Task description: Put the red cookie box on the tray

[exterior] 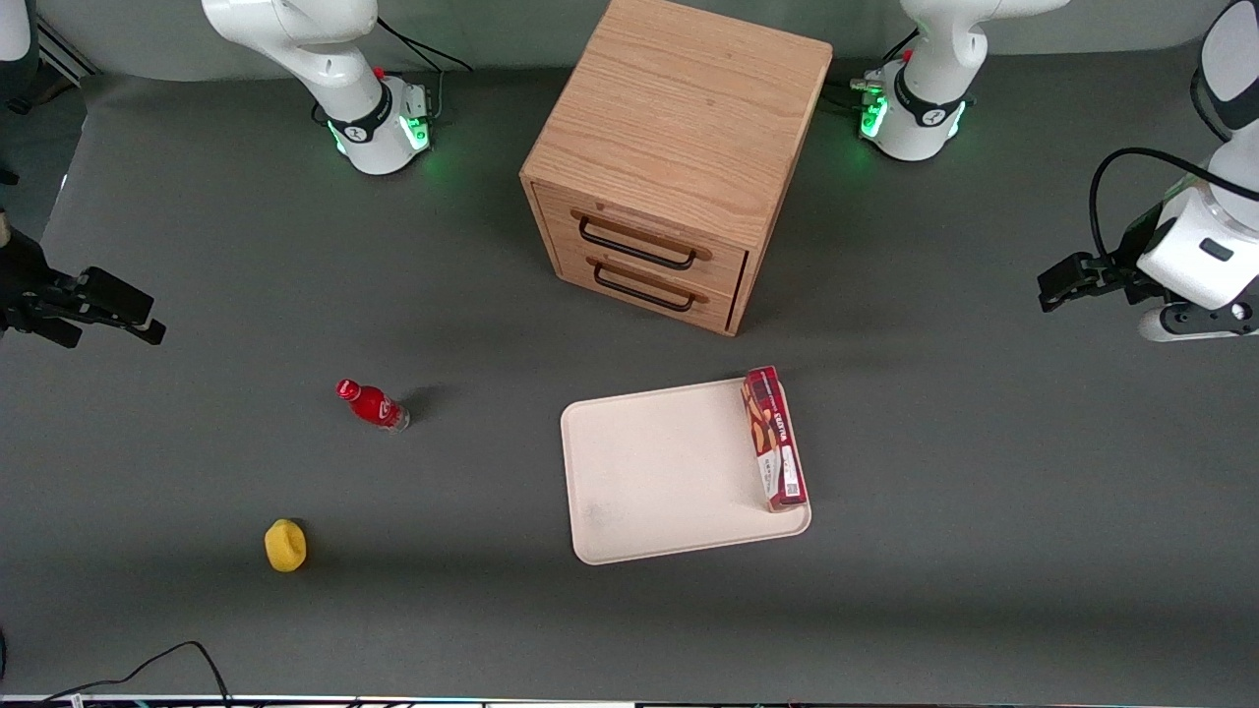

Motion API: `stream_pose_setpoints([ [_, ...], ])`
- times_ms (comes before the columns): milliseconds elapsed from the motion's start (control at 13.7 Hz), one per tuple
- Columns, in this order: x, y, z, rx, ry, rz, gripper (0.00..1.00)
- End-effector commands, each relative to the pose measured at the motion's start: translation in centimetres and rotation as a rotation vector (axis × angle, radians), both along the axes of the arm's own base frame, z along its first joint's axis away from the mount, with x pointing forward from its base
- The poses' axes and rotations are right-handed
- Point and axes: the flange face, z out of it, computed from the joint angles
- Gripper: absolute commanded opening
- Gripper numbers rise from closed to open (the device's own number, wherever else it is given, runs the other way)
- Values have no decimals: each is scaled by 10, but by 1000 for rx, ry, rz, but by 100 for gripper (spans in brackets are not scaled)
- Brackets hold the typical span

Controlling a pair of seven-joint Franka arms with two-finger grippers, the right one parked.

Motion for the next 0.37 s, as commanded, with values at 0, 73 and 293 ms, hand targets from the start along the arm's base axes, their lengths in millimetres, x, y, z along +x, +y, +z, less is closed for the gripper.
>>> stream_pose_setpoints([
  [0,13,-8,-1,-11,27,-5,100],
  [73,15,-11,-4,-11,30,-11,100],
  [293,20,-21,-7,-6,35,-25,100],
])
